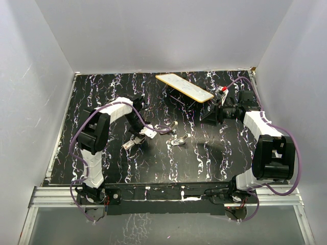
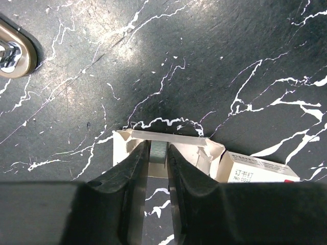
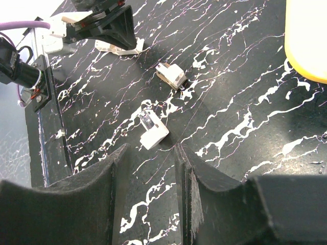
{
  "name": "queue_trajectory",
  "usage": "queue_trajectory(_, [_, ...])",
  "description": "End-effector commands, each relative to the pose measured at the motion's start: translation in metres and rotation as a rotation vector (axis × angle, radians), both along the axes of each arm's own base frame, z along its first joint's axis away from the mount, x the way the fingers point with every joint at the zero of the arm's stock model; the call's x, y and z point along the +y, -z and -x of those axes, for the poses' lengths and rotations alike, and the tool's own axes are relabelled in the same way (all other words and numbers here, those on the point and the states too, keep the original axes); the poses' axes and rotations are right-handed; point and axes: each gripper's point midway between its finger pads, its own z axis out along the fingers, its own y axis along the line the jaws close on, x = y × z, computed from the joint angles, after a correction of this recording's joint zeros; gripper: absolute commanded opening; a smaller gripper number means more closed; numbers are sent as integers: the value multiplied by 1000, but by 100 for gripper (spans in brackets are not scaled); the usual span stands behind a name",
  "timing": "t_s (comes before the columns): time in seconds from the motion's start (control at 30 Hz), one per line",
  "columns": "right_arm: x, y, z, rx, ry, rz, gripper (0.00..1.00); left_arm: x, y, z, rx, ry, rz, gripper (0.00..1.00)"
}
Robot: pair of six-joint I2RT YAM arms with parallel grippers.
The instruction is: Load the staples into the stapler
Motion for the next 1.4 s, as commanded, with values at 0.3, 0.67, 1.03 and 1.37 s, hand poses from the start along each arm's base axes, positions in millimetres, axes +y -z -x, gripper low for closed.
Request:
queue_trajectory(0.3, [-2,-11,-3,-69,-7,-6,42,-3,-9,-9,-41,-22,-1,29])
queue_trajectory(0.67, [-2,-10,-3,-62,-6,-7,42,6,-5,-12,-55,-39,-52,24])
queue_trajectory(1.03, [-2,-10,-3,-62,-6,-7,42,-6,-30,-16,-85,-80,14,9])
queue_trajectory(1.37, [-2,-12,-2,-72,-7,-7,42,-25,-87,-25,-122,-185,137,6])
